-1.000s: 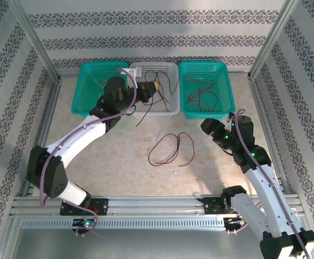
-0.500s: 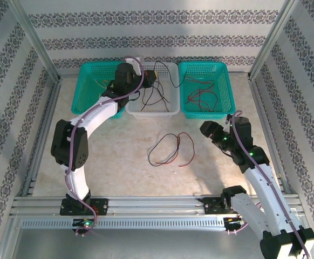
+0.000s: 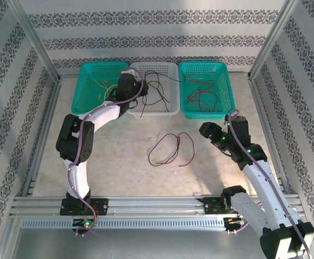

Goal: Untangle the cables

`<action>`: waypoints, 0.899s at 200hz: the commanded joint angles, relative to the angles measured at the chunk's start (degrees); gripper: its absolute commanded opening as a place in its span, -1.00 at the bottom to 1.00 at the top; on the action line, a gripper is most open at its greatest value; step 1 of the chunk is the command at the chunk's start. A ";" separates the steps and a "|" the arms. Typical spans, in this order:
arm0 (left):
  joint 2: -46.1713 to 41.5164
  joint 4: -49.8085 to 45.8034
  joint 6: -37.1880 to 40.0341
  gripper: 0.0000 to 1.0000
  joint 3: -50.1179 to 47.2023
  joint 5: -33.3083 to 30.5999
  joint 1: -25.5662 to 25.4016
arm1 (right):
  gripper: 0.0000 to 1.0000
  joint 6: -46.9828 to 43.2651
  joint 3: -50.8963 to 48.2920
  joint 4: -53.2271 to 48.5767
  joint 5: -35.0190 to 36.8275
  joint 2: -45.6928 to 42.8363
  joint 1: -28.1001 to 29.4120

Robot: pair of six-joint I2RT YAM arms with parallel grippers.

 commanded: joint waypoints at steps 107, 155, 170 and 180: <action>2.64 7.28 -7.45 -1.00 2.24 3.91 3.56 | 0.38 -0.73 4.46 -1.22 2.28 1.16 2.85; 4.66 6.70 -7.82 0.36 4.34 10.16 2.63 | 0.39 -1.27 4.73 -2.38 2.99 0.24 3.01; 1.23 6.34 -5.34 0.56 2.27 8.19 2.10 | 0.38 -1.20 5.12 -2.64 2.90 0.33 3.28; -1.74 4.40 -2.89 0.69 1.41 6.00 1.66 | 0.38 -1.13 5.58 -2.65 2.90 0.45 3.67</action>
